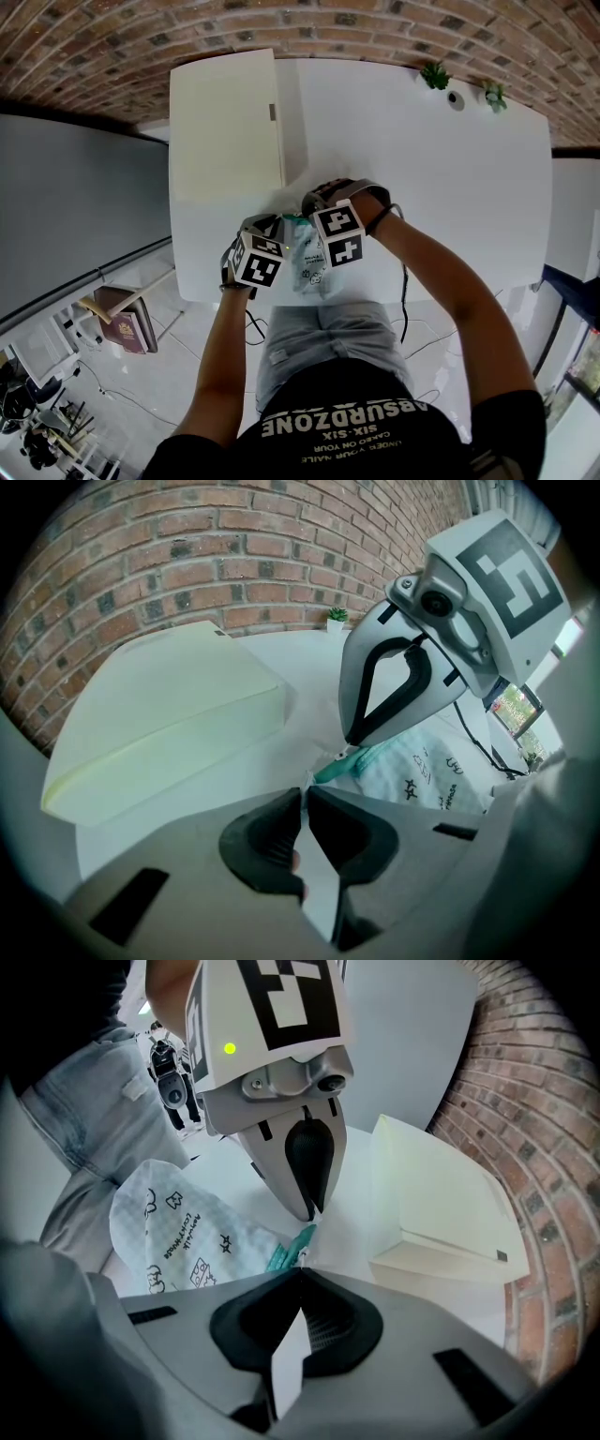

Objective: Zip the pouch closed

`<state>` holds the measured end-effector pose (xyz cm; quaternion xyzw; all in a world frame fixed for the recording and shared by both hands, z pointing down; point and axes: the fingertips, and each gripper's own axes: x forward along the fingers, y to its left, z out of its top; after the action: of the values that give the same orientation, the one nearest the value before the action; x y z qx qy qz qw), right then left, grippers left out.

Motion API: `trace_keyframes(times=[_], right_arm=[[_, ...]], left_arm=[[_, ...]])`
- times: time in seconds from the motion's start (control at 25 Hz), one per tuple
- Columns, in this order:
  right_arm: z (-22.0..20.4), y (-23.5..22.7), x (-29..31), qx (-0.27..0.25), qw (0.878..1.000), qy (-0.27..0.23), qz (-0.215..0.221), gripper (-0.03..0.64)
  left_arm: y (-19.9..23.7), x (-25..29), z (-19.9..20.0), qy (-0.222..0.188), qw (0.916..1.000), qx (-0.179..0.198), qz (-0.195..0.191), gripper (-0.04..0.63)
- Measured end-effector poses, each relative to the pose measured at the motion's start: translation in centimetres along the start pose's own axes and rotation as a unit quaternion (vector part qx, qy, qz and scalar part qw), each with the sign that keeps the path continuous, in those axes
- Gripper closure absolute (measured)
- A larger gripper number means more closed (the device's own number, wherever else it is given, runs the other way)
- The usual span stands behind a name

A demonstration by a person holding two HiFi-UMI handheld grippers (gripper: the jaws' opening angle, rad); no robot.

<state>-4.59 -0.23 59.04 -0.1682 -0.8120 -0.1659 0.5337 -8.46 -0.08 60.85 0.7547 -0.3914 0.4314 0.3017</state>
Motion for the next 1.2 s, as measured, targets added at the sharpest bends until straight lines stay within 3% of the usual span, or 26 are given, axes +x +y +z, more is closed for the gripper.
trace_keyframes(times=[1.2], right_arm=[[-0.94,0.69,-0.80,0.023,1.000,-0.001,-0.002,0.617]], left_arm=[[0.01,-0.01,-0.07,0.003,1.0000,-0.001,-0.003,0.561]])
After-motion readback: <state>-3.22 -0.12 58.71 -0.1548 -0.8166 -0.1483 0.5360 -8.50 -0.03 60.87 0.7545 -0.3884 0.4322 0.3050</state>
